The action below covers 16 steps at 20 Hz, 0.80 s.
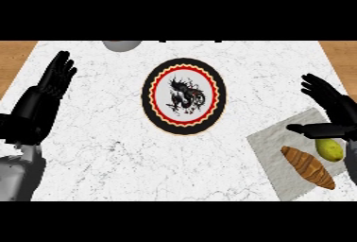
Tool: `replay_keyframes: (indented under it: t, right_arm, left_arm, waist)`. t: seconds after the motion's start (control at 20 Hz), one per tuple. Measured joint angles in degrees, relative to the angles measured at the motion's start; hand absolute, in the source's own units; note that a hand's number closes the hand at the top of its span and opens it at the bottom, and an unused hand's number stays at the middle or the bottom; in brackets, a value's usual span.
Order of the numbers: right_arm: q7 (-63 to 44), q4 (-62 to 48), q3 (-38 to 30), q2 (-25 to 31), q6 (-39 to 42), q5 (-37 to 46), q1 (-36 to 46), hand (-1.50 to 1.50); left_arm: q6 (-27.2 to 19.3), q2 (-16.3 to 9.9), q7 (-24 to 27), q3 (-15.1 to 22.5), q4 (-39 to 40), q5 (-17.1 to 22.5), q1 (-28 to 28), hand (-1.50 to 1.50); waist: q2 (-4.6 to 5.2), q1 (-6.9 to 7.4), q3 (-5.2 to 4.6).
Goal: Pick the pear from the placemat and place it in the plate
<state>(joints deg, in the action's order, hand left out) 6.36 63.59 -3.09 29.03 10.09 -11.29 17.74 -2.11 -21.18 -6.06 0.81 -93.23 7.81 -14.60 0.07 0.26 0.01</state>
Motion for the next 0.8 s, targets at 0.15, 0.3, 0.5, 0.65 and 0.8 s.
replay_keyframes:
  t: [0.15,0.3,0.5,0.65,0.8]
  right_arm:
    - [-4.9,-0.8,1.3,5.9,3.1,2.8,2.6,-1.50]
    - [-10.1,-2.3,3.7,12.0,8.2,5.8,5.1,-1.50]
    - [-17.1,-3.6,8.0,17.9,17.5,8.5,8.6,-1.50]
    - [-20.3,-5.7,11.3,20.3,25.2,9.9,10.9,-1.50]
    - [-24.0,-7.5,13.8,20.5,31.7,10.5,13.7,-1.50]
  left_arm:
    - [0.2,-0.2,-0.1,-0.4,0.3,-0.1,-0.1,0.00]
    - [0.6,-0.2,0.1,-0.6,1.0,-0.1,-0.9,0.00]
    - [0.9,-0.2,-0.2,-0.5,1.3,-0.1,-1.8,0.00]
    - [1.3,-0.1,-0.2,-0.6,1.1,0.1,-1.7,0.00]
    - [1.4,0.3,-0.3,-0.5,1.6,-0.1,-1.9,0.00]
  waist:
    - [0.00,0.17,-0.06]
    - [0.13,0.44,-0.11]
    - [0.16,0.83,-0.13]
    - [0.24,1.31,-0.10]
    - [0.23,1.20,-0.08]
